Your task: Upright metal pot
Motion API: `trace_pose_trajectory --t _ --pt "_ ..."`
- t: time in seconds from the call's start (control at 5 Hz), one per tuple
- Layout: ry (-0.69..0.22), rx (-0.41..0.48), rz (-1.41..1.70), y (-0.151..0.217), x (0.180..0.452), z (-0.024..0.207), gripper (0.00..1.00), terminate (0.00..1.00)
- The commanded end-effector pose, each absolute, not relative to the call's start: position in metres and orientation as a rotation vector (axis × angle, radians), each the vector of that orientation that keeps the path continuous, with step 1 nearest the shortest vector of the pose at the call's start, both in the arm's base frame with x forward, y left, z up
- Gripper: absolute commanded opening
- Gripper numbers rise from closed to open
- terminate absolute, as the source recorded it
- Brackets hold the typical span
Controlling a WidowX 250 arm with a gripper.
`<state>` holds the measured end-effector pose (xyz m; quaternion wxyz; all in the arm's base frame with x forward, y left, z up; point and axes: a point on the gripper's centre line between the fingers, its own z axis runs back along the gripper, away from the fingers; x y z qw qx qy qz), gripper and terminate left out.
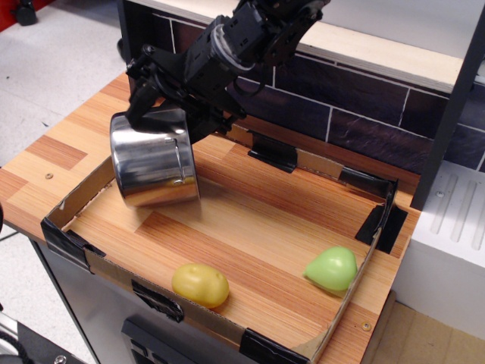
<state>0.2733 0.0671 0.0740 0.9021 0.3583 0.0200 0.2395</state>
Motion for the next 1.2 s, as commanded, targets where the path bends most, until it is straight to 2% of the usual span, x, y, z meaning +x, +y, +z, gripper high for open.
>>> trace_pose_trajectory --t 0.0,0.2,0.4,0.6,0.8,1.0 --pt "-0.016 0.705 0.531 0.073 0.283 0.090 0.00 0.00" --pt "-0.036 0.620 0.493 0.081 0.283 0.093 0.00 0.00" --pt "-0.128 0.459 0.451 0.091 0.283 0.095 0.00 0.00" --pt "-0.214 0.367 0.388 0.103 0.286 0.086 0.00 0.00" --pt "-0.238 0.386 0.385 0.108 0.287 0.079 0.00 0.00" --pt "-0.213 0.332 0.389 0.116 0.289 0.066 0.00 0.00"
